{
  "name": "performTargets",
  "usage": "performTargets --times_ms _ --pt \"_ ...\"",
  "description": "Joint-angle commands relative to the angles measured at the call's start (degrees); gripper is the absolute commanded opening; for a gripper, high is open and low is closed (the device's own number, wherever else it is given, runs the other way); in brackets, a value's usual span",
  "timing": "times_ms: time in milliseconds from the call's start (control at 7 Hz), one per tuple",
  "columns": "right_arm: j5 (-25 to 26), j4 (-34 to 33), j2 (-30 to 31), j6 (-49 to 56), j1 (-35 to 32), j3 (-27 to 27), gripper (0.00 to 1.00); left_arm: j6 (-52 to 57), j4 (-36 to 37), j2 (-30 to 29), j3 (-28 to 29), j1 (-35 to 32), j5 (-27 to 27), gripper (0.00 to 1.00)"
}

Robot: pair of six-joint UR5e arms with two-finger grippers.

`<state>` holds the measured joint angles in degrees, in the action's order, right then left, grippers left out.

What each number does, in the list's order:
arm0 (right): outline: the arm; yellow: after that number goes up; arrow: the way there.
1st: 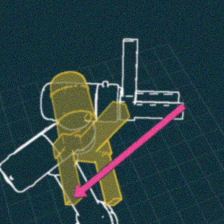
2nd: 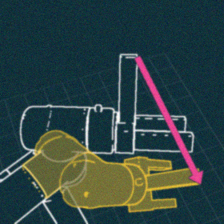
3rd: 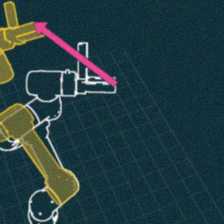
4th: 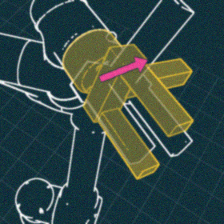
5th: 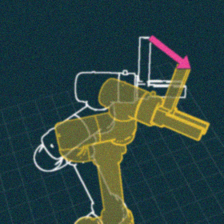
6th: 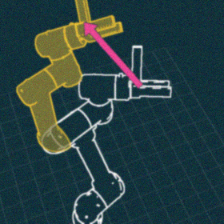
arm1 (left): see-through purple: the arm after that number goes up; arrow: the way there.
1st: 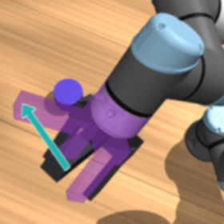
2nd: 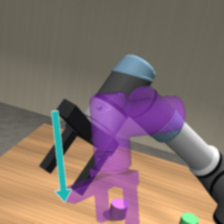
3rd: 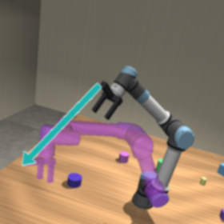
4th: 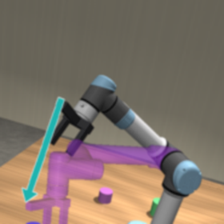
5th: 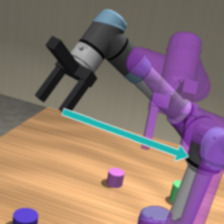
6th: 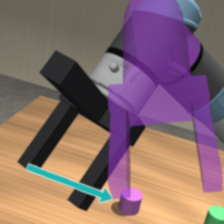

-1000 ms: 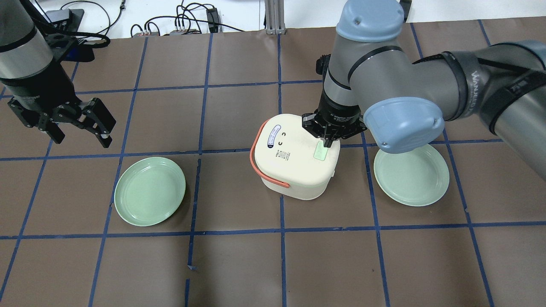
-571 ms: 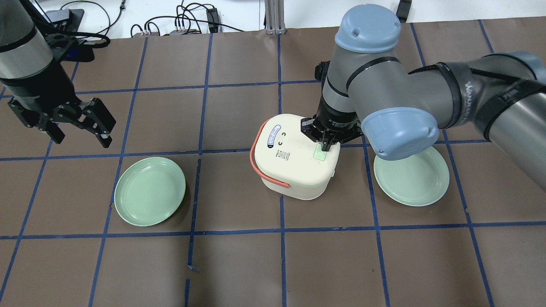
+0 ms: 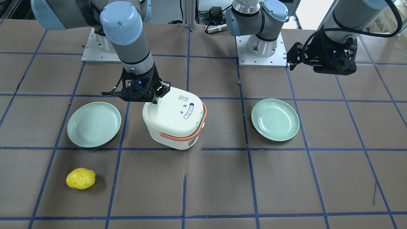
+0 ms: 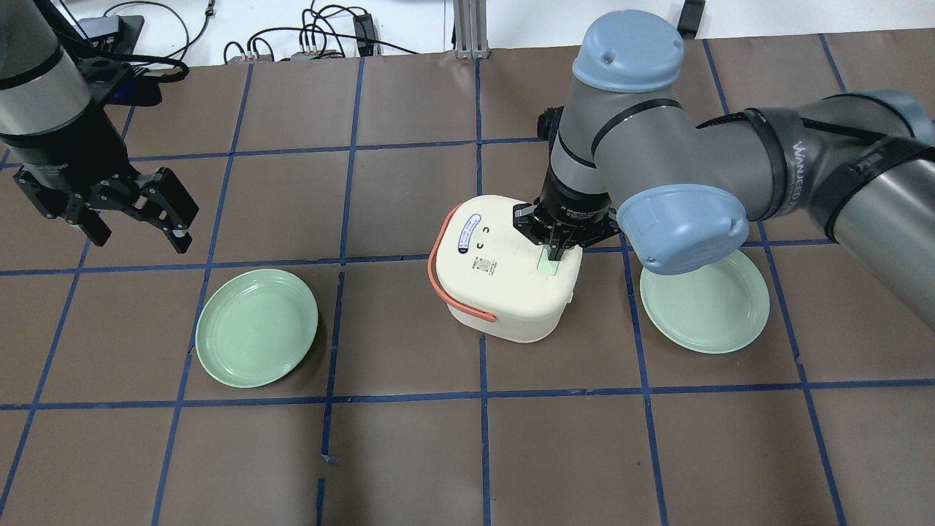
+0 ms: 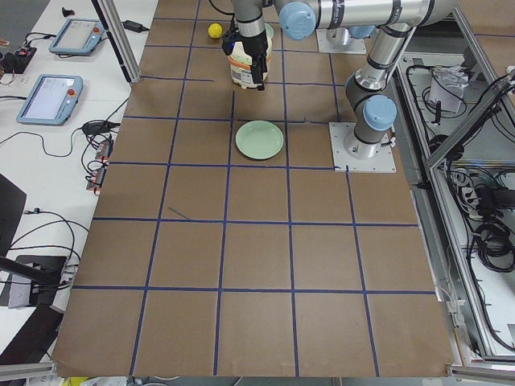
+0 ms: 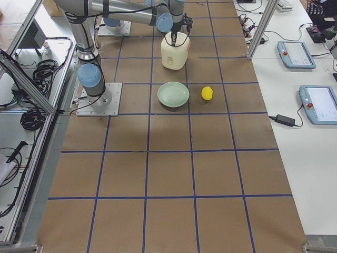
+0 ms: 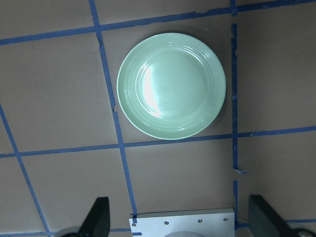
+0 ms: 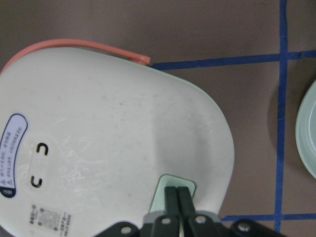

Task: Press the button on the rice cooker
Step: 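Lower the right gripper and press down on the green lid button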

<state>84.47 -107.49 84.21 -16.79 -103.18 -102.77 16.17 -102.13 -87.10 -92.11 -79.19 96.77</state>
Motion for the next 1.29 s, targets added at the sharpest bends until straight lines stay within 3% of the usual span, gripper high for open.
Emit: performTargets --times_ms 0,429,714,857,1000,1143 --pt "0.0 0.0 0.0 0.0 0.0 -0.1 0.15 0.0 0.0 0.0 -0.1 0.0 0.0 1.0" --pt "0.0 -0.7 0.1 0.0 0.0 -0.9 0.15 0.0 0.0 0.0 0.0 0.0 0.0 1.0" --pt "0.4 1.6 0.4 -3.3 0.1 2.0 0.2 0.0 0.0 0.0 0.0 0.0 0.0 1.0" --pt "0.4 6.7 0.4 -5.5 0.1 6.7 0.33 0.0 0.0 0.0 0.0 0.0 0.0 1.0" --pt "1.0 10.1 -0.2 -5.5 0.1 12.4 0.61 0.0 0.0 0.0 0.0 0.0 0.0 1.0" --pt "3.0 11.7 -1.1 -4.1 1.1 16.9 0.76 0.0 0.0 0.0 0.0 0.0 0.0 1.0"
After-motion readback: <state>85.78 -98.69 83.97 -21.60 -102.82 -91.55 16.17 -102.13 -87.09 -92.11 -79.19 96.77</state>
